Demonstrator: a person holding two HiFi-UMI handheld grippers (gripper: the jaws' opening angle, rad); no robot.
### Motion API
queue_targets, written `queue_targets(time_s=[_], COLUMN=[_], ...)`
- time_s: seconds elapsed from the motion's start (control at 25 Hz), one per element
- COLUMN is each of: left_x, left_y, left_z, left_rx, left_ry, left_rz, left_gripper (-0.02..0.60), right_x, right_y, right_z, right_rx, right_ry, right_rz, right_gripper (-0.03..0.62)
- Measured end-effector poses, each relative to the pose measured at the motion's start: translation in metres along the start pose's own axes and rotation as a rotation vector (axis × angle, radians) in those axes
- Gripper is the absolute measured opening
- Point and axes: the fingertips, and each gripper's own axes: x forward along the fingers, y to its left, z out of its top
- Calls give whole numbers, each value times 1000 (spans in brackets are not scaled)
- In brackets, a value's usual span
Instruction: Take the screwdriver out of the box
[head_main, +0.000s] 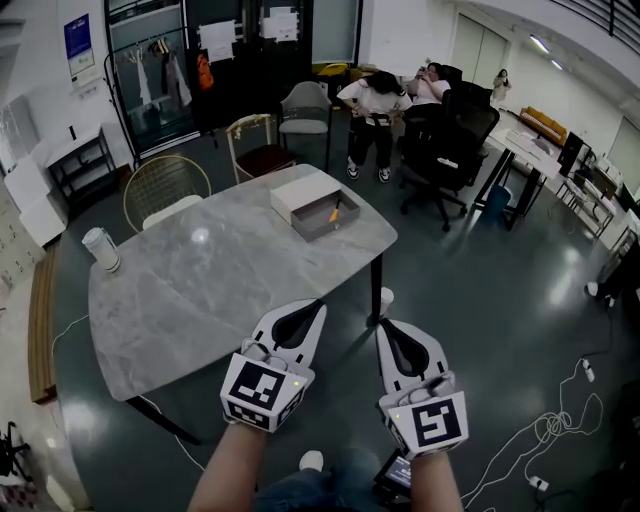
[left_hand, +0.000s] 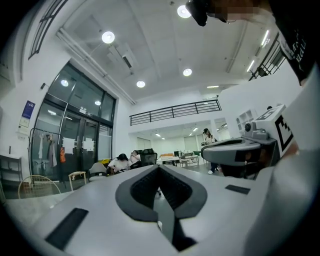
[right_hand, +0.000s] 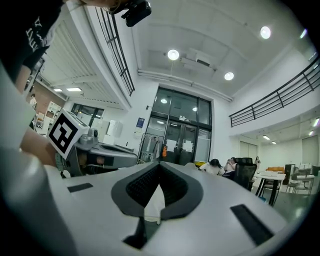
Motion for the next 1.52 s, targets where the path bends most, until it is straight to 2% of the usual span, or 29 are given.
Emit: queue_targets(time_s=[0.2, 0.4, 0.64, 0.92, 1.12, 1.32, 1.52], left_x=[36, 94, 189, 284, 318, 330, 341], left_y=[21, 47, 78, 116, 140, 163, 193], left_z=[-8, -16, -25, -34, -49, -69, -103], left_rx=[-17, -19, -2, -35, -74, -118, -149], left_ry=[19, 21, 48, 72, 93, 139, 234], left_rz=[17, 57, 132, 251, 322, 385, 390], left_gripper=[12, 12, 12, 12, 12, 12, 12], right_x=[30, 77, 147, 217, 252, 278, 306], right_y=[-32, -80, -162, -248, -287, -307, -311], right_z=[-13, -34, -57, -75, -99, -128, -157], right_rx=[-18, -5, -11, 0, 13, 42, 87], right_ry=[11, 6, 18, 8, 62, 80, 136], right_rz=[-11, 1, 75, 172, 206, 242, 245], right_gripper=[25, 25, 25, 25, 25, 25, 25])
